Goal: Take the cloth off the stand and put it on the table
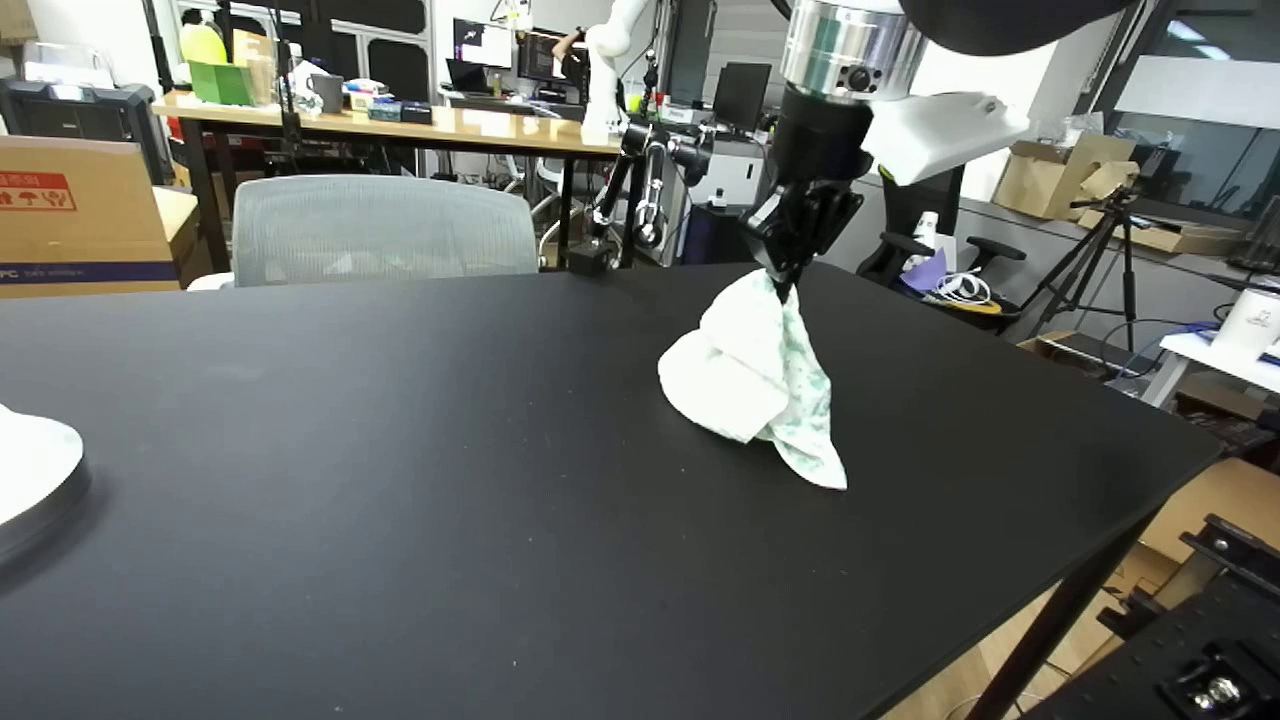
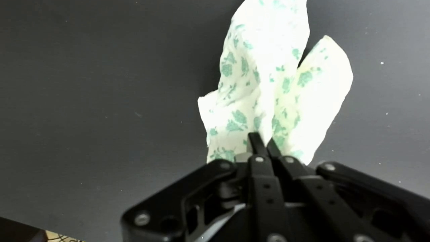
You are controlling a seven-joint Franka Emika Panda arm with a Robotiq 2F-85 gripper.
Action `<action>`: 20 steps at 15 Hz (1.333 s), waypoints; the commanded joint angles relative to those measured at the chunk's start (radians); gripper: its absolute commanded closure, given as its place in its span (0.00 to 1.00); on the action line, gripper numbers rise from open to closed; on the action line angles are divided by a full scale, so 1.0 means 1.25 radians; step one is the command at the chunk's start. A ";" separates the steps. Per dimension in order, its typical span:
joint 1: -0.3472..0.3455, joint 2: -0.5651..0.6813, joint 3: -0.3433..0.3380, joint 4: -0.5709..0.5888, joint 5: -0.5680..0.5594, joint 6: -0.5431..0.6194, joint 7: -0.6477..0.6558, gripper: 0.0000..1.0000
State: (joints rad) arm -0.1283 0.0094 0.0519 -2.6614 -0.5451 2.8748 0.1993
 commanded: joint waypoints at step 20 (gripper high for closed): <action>0.094 -0.137 0.008 0.059 0.242 -0.299 -0.051 0.00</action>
State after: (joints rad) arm -0.0247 -0.1190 0.0682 -2.5993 -0.2640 2.5635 0.1481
